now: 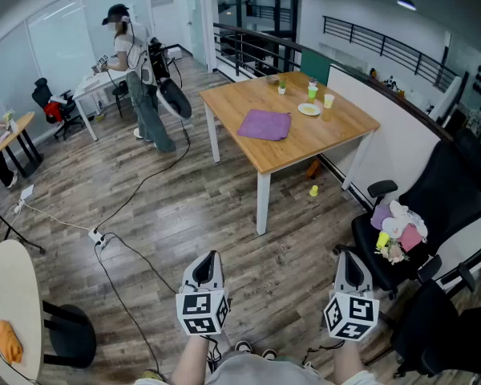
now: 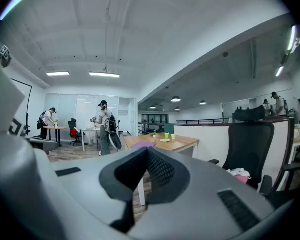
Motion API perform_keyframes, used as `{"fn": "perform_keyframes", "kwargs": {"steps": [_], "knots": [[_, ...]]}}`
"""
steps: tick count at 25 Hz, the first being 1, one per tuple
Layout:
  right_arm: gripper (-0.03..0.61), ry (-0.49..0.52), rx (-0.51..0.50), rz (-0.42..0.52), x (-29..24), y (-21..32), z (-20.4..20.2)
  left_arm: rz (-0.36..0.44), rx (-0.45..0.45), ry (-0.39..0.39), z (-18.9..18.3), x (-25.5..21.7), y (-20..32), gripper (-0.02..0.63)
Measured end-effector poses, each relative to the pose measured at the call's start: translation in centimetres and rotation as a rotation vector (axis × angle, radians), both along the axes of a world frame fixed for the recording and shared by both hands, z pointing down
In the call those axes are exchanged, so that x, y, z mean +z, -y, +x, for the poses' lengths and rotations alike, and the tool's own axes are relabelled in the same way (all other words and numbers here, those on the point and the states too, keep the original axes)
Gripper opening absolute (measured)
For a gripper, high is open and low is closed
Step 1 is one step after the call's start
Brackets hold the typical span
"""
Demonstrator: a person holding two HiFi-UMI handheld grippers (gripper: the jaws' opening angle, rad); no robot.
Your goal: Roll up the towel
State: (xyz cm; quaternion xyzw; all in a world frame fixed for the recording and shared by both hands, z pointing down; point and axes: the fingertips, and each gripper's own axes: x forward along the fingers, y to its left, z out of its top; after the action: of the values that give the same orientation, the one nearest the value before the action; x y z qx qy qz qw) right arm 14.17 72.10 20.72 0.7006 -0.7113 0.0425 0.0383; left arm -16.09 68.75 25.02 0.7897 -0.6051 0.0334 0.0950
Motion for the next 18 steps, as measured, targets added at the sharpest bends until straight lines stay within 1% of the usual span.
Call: {"fn": "perform_keyframes", "kwargs": {"steps": [8,10,13,16,18], "knots": [[0.000,0.009,-0.017,-0.009,0.0,0.0,-0.4,0.004,-0.006,0.019,-0.1,-0.3,-0.4,-0.003],[0.000,0.035,-0.030,0.002,-0.2,0.0,-0.4,0.000,-0.009,0.017,0.0,-0.2,-0.6,-0.003],[0.000,0.098,-0.060,0.021,-0.5,0.4,-0.4,-0.008,-0.015,0.002,0.0,-0.2,-0.7,-0.003],[0.002,0.092,-0.069,0.008,-0.4,0.5,-0.8,-0.020,-0.020,-0.024,-0.2,-0.2,-0.8,-0.002],[0.002,0.089,-0.081,0.003,-0.4,0.6,-1.1,-0.016,-0.019,-0.024,-0.3,-0.5,-0.7,-0.002]]}}
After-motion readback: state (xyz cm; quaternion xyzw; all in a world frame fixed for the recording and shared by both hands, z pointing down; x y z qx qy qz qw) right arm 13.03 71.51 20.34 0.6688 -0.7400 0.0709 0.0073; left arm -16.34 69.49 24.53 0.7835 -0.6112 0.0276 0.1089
